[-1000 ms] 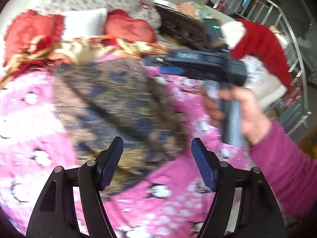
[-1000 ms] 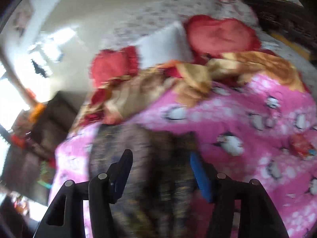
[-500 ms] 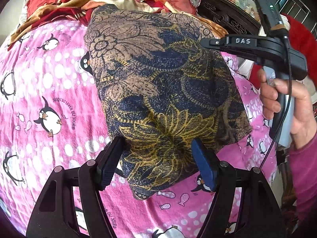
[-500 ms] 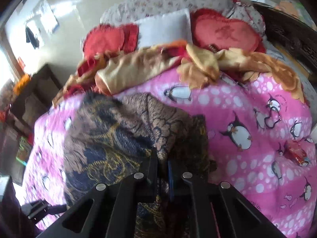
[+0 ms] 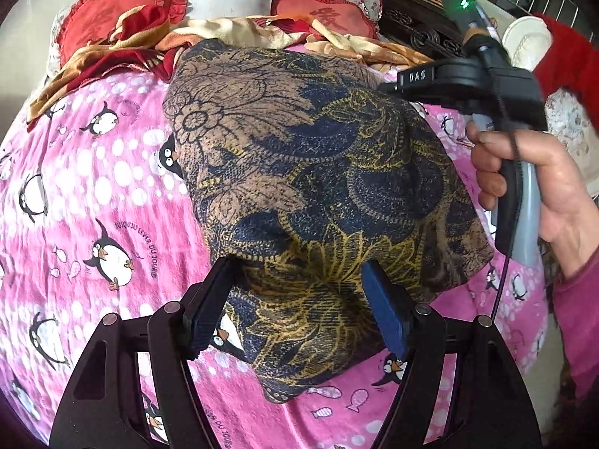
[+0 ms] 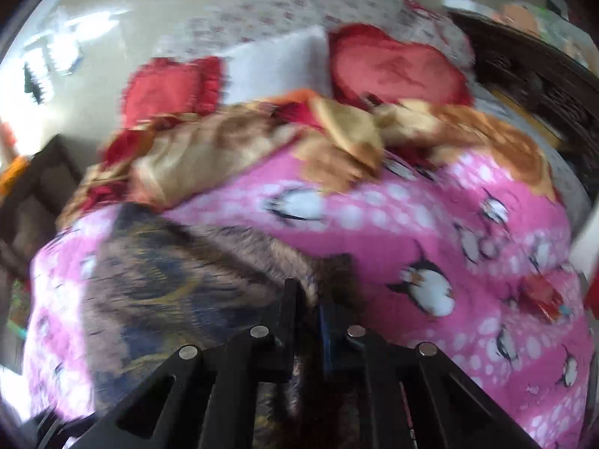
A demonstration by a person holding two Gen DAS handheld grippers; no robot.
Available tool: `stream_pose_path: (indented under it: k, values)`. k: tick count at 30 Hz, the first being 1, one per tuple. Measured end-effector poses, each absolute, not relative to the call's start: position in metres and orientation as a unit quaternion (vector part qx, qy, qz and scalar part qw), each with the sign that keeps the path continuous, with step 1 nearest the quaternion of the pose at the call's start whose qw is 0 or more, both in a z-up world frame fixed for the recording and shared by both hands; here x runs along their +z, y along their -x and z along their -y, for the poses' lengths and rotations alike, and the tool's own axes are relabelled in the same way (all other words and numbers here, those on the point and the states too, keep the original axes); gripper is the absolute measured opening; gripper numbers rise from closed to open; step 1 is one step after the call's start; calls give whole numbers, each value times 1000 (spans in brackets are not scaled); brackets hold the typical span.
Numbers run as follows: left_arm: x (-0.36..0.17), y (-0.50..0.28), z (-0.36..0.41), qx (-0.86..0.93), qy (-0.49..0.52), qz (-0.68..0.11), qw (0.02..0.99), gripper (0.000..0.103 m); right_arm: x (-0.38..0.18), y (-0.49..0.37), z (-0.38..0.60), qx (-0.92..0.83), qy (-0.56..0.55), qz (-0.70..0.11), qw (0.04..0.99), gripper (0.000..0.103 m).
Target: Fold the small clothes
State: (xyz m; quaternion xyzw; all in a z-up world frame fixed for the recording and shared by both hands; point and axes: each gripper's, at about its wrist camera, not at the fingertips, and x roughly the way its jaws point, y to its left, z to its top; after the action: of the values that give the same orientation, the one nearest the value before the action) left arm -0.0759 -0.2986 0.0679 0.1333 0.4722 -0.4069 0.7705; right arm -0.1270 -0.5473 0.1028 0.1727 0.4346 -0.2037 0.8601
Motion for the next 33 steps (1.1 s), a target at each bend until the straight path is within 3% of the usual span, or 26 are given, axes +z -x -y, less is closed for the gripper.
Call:
stream_pose_path:
  k: [5, 7, 8, 9, 16, 17, 18, 20, 24, 26, 29, 31, 32, 33]
  values:
    - [65, 74, 302, -406, -134, -473, 771, 72, 105, 149, 559, -182, -218, -427, 859, 9]
    - [64, 73, 303, -405, -132, -474, 771, 72, 124, 171, 552, -165, -229, -408, 868, 21]
    - [65, 73, 302, -405, -131, -474, 771, 72, 132, 180, 546, -154, -231, -403, 872, 43]
    - [64, 73, 303, -404, -129, -475, 771, 72, 138, 192, 537, -142, -230, -398, 876, 56]
    - [68, 72, 294, -399, -108, -480, 774, 72, 121, 234, 481, -103, -174, -433, 878, 57]
    - [68, 72, 294, -398, -107, -482, 773, 72, 111, 235, 478, -100, -177, -445, 872, 54]
    - [69, 73, 293, -397, -107, -484, 772, 72, 103, 235, 476, -96, -179, -454, 868, 34]
    - [72, 75, 291, -398, -109, -483, 773, 72, 97, 237, 470, -100, -158, -460, 868, 3]
    - [82, 75, 285, -403, -97, -467, 781, 72, 106, 260, 487, -131, -174, -442, 870, 0]
    - [80, 68, 286, -404, -80, -473, 779, 72, 85, 265, 501, -165, -171, -473, 849, 0]
    - [76, 58, 285, -409, -53, -485, 771, 72, 84, 282, 525, -145, -252, -437, 851, 1]
    - [74, 51, 282, -411, -30, -491, 768, 72, 100, 287, 529, -142, -256, -403, 867, 22]
    - [72, 46, 280, -415, -16, -494, 764, 72, 106, 283, 528, -130, -250, -395, 874, 60]
    - [70, 41, 278, -419, 2, -499, 759, 72, 110, 276, 526, -113, -247, -390, 880, 91]
